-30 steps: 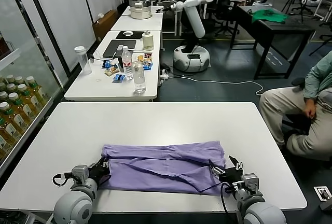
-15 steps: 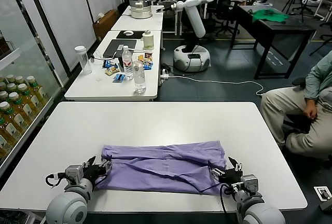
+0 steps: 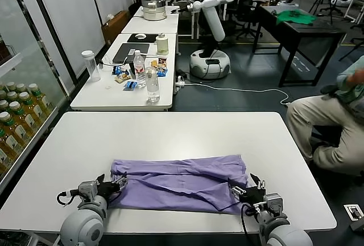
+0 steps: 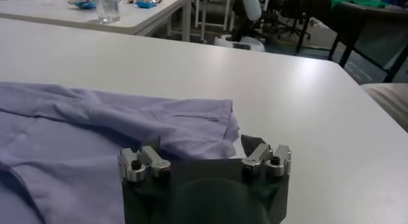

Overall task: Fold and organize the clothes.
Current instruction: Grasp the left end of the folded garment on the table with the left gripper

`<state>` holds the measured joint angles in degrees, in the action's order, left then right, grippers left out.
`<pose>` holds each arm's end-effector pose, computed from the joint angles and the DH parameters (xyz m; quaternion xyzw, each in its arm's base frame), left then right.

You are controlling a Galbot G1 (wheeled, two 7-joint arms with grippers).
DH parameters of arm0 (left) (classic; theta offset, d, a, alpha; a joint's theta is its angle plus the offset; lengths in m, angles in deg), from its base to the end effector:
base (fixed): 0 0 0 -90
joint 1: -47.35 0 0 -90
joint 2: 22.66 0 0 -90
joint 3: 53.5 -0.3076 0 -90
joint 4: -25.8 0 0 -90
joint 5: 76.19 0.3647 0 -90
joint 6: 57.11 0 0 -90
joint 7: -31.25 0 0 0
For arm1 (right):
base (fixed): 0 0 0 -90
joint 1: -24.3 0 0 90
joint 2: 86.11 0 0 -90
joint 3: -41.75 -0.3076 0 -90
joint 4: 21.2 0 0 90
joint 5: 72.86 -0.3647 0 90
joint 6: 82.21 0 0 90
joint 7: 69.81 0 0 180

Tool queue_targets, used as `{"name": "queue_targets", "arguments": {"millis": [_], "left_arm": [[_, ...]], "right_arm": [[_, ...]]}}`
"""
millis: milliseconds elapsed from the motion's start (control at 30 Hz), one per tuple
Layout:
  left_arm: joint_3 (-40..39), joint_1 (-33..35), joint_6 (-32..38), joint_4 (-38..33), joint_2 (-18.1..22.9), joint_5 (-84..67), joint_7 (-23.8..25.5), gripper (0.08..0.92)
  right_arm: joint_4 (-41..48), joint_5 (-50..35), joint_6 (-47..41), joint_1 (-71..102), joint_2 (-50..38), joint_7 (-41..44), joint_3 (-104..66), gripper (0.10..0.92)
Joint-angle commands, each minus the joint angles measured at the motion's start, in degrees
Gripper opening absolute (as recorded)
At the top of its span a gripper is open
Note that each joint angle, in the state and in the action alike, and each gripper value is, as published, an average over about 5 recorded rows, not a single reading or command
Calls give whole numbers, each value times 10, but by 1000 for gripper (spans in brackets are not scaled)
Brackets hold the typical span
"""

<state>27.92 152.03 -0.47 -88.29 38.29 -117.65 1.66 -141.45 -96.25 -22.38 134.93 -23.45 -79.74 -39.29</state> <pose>0.2772 0.0337 -0.2410 0.0485 -0.9553 0.0163 0.2911 0.2445 -0.0133 -0.2337 0.0944 -0.9683 0.0475 0.2265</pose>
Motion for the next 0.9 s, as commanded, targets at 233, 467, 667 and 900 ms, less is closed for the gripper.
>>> {"name": "queue_targets", "arguments": {"millis": [233,467,667,900], "left_arm": [[-10,-4,1,17,14,7,-1,637],[-17,-2,1,17,18,11,0,429],[-21,-8,1,22,21,27,2,255],[18,-34,0,22,10,122,14,106]], "right_arm": [[4,0,0,-8,0,0,9,823],[4,0,0,-8,-1,0,9,823],[4,0,0,-9,-2,1,10,823],[0,0,0,-9,-6,1,8,823]]}}
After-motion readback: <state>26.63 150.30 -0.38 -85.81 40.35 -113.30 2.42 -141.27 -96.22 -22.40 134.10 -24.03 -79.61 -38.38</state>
